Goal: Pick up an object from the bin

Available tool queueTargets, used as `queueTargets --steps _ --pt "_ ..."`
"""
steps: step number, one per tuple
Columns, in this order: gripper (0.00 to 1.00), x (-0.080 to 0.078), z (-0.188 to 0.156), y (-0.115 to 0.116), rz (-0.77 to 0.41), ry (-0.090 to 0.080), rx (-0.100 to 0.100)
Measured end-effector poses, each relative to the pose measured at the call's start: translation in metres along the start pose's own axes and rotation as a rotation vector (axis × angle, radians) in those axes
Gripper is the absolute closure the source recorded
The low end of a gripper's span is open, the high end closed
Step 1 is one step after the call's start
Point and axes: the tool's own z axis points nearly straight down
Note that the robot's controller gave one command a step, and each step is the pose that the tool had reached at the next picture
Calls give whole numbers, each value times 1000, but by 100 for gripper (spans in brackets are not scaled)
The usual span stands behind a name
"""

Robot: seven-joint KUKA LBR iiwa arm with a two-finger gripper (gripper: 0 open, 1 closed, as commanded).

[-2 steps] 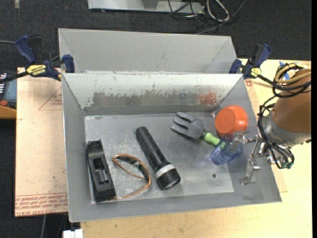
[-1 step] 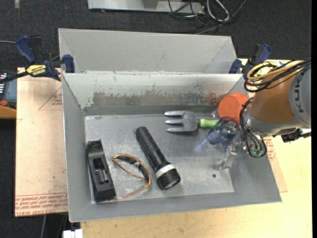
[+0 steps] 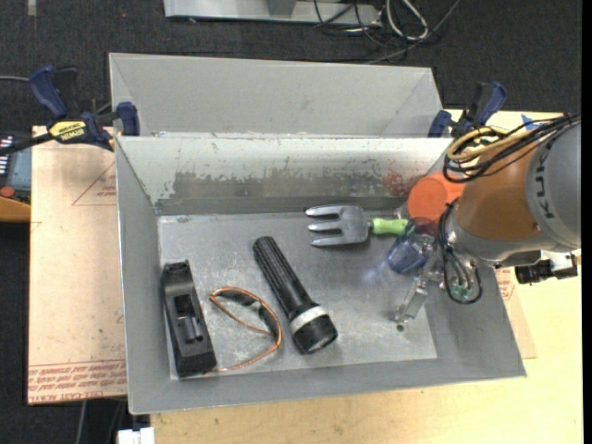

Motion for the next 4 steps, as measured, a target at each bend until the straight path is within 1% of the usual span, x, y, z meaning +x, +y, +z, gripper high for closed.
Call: queueTargets --steps 1,2,3,4 --pt "0 46 0 -31 -155 8 -5" --pt "0 32 -3 -20 177 3 -18" --pt "100 69 -3 -1 -186 -5 -7" --pt "100 69 -3 -1 -187 -5 -7"
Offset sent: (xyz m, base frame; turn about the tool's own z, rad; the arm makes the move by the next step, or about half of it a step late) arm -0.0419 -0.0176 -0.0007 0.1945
